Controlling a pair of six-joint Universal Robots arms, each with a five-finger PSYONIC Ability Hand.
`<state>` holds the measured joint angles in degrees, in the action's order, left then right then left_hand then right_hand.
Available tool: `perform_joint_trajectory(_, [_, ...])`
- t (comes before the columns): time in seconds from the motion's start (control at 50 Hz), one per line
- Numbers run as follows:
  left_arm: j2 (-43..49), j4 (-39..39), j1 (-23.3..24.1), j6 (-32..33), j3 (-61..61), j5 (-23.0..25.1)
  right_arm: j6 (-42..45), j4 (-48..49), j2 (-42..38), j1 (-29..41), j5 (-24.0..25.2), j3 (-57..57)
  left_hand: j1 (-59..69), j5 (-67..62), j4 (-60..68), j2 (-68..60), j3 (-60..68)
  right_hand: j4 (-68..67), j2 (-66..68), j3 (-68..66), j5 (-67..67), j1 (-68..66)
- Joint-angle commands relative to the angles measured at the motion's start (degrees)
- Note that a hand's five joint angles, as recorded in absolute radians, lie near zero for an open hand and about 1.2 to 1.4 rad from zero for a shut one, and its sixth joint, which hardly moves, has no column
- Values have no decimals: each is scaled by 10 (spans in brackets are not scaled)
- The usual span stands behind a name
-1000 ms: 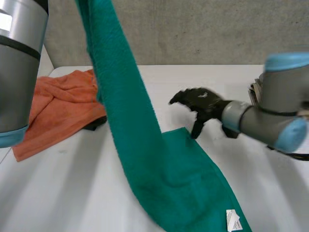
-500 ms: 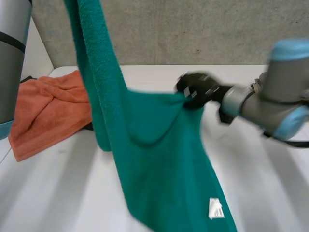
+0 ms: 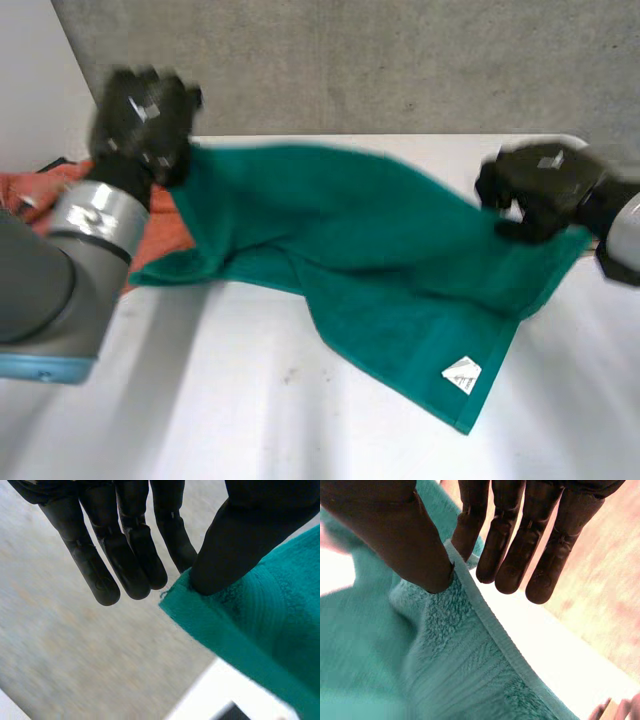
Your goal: Fold the laundry.
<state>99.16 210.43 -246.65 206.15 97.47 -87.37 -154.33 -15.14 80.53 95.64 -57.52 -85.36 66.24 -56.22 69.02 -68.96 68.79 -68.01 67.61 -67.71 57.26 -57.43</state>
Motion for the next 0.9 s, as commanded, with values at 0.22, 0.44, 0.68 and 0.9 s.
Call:
perform_joint_trajectory(0.22, [68,5,6,-4,6,-15,10,48,-168,25,-114,-7,138,-138,110,-110,112,-62,66,-65,70,-168])
perform_joint_trajectory(0.44, [65,4,3,-4,12,-21,-34,39,-87,11,-118,-8,138,-138,110,-110,112,368,-364,365,-361,263])
perform_joint_trajectory(0.68, [65,3,-8,0,4,-21,-11,-74,-91,-41,-114,-32,138,-138,110,-110,112,445,-441,442,-437,339])
perform_joint_trajectory(0.9, [82,2,-23,0,-15,-22,-9,75,-97,-40,-116,-125,138,-138,110,-110,112,438,-434,435,-431,332])
